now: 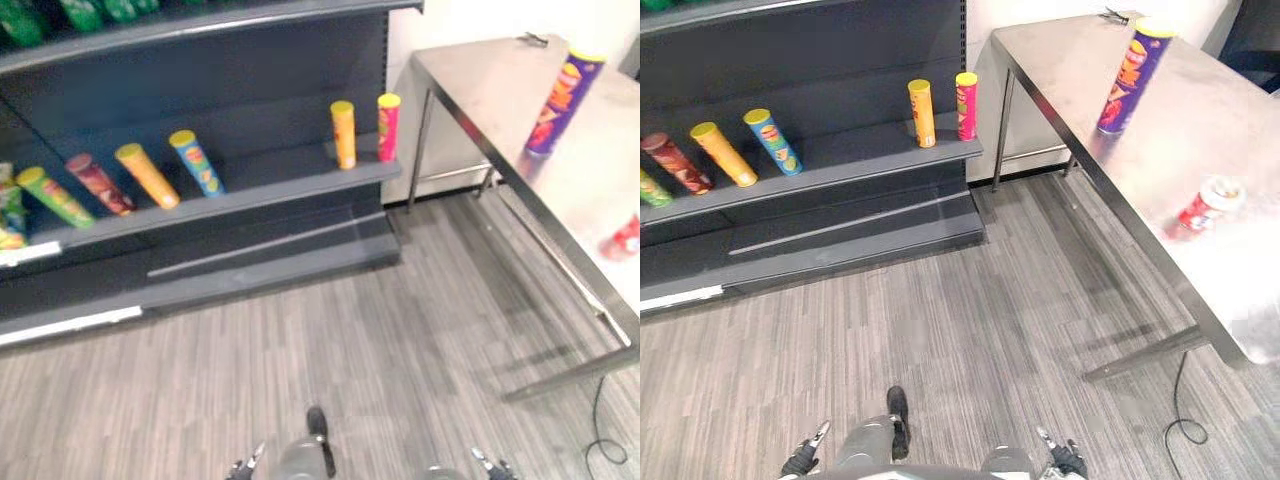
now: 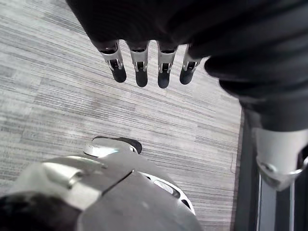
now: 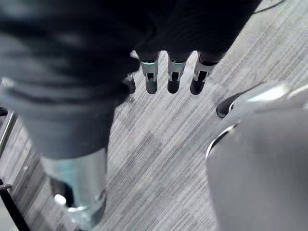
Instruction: Put the gum and the chips on the shelf.
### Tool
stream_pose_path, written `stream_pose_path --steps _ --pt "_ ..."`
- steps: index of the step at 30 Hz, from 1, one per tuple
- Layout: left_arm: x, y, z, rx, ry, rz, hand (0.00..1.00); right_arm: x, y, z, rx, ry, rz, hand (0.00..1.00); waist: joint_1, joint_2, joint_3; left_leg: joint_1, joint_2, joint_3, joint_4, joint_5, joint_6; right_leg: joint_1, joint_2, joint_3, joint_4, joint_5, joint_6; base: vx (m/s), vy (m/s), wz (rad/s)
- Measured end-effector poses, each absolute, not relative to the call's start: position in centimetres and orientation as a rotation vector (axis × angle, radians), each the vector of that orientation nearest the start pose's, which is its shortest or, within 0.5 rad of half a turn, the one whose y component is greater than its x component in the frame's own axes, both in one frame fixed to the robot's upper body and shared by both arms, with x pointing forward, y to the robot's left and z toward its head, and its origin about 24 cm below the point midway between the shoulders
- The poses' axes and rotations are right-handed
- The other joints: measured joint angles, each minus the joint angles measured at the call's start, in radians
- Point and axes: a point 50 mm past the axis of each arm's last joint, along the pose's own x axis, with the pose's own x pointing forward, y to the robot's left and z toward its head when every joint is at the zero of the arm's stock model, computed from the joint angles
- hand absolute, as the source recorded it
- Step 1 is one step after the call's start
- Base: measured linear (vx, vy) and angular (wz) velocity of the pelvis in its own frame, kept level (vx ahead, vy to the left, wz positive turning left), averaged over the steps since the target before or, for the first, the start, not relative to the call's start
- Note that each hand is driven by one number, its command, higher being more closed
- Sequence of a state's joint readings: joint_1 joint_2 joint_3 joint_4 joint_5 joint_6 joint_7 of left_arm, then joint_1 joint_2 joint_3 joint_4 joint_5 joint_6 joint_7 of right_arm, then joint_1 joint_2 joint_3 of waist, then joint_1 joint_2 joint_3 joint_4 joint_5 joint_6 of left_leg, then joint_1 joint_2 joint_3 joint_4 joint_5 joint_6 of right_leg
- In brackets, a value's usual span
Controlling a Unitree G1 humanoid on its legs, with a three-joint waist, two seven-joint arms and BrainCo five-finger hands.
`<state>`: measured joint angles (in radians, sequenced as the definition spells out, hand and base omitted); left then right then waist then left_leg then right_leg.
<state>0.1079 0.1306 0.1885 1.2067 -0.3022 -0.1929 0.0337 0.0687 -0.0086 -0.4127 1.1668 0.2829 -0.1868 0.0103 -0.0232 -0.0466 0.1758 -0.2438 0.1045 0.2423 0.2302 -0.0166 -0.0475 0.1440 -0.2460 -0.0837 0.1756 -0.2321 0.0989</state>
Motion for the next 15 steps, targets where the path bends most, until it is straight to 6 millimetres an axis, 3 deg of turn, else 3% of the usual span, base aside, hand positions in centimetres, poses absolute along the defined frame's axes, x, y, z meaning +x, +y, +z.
stream_pose_path --steps 3,4,6,8,9,11,12,13,14,15 --pt "5.7 22.8 -16.5 -0.166 1.088 0.482 0.00 7.7 -20.2 -16.6 0.419 0.985 -0.584 0.00 0.010 -0.008 -0.035 0.048 -0.038 0.068 0.006 -0.044 0.062 -0.017 -0.048 0.084 0.021 0.135 0.041 0.43 0.297 -0.30" --pt "5.7 22.8 -16.5 -0.164 1.089 0.479 0.00 7.8 -20.1 -16.6 0.418 0.984 -0.581 0.00 0.011 -0.008 -0.036 0.055 -0.040 0.077 0.002 -0.046 0.066 -0.024 -0.051 0.094 0.033 0.145 0.042 0.37 0.246 -0.54" --pt "5.7 22.4 -16.6 -0.143 1.100 0.439 0.00 8.2 -20.0 -16.5 0.421 0.971 -0.559 0.00 0.027 0.012 -0.040 0.142 -0.045 0.135 -0.050 -0.059 0.087 -0.148 -0.059 0.136 0.274 0.228 0.041 0.28 0.216 -0.66" --pt "5.6 22.3 -16.6 -0.128 1.106 0.421 0.00 8.6 -20.1 -16.3 0.418 0.956 -0.551 0.00 0.019 0.028 -0.030 0.198 -0.044 0.144 -0.078 -0.069 0.101 -0.200 -0.054 0.117 0.426 0.222 0.045 0.23 0.140 -0.37" --pt "5.6 22.2 -16.6 -0.111 1.111 0.398 0.00 9.2 -20.2 -16.1 0.402 0.939 -0.531 0.00 0.012 0.032 -0.028 0.277 -0.043 0.163 -0.118 -0.070 0.099 -0.241 -0.058 0.027 0.557 0.149 0.022 0.19 0.073 -0.25" --pt "5.6 21.9 -16.7 -0.098 1.117 0.374 0.00 9.9 -20.2 -15.9 0.372 0.921 -0.489 0.00 0.004 0.043 -0.025 0.346 -0.034 0.195 -0.158 -0.070 0.099 -0.264 -0.079 -0.153 0.580 0.073 -0.014 0.16 0.024 -0.31" --pt "5.6 21.9 -16.7 -0.092 1.118 0.368 0.00 10.2 -20.2 -15.8 0.366 0.910 -0.480 0.00 0.002 0.043 -0.025 0.358 -0.032 0.210 -0.166 -0.071 0.096 -0.267 -0.089 -0.219 0.555 0.068 -0.021 0.10 -0.027 -0.37" --pt "5.7 21.9 -16.7 -0.079 1.116 0.354 0.00 10.7 -20.2 -15.6 0.350 0.896 -0.457 0.00 0.001 0.042 -0.027 0.374 -0.030 0.233 -0.178 -0.084 0.072 -0.272 -0.104 -0.358 0.454 0.084 -0.017 0.08 -0.065 -0.51" --pt "5.8 21.9 -16.6 -0.083 1.112 0.359 0.00 10.9 -20.1 -15.5 0.340 0.895 -0.442 0.00 0.007 0.037 -0.030 0.390 -0.036 0.260 -0.202 -0.086 0.044 -0.270 -0.104 -0.455 0.361 0.102 -0.036 0.10 -0.082 -0.67" --pt "5.7 21.6 -16.7 -0.090 1.119 0.354 0.00 11.2 -20.4 -15.4 0.332 0.887 -0.440 0.00 0.012 0.047 -0.034 0.394 -0.030 0.271 -0.219 -0.078 0.034 -0.265 -0.081 -0.470 0.316 0.101 -0.036 0.12 -0.101 -0.84"
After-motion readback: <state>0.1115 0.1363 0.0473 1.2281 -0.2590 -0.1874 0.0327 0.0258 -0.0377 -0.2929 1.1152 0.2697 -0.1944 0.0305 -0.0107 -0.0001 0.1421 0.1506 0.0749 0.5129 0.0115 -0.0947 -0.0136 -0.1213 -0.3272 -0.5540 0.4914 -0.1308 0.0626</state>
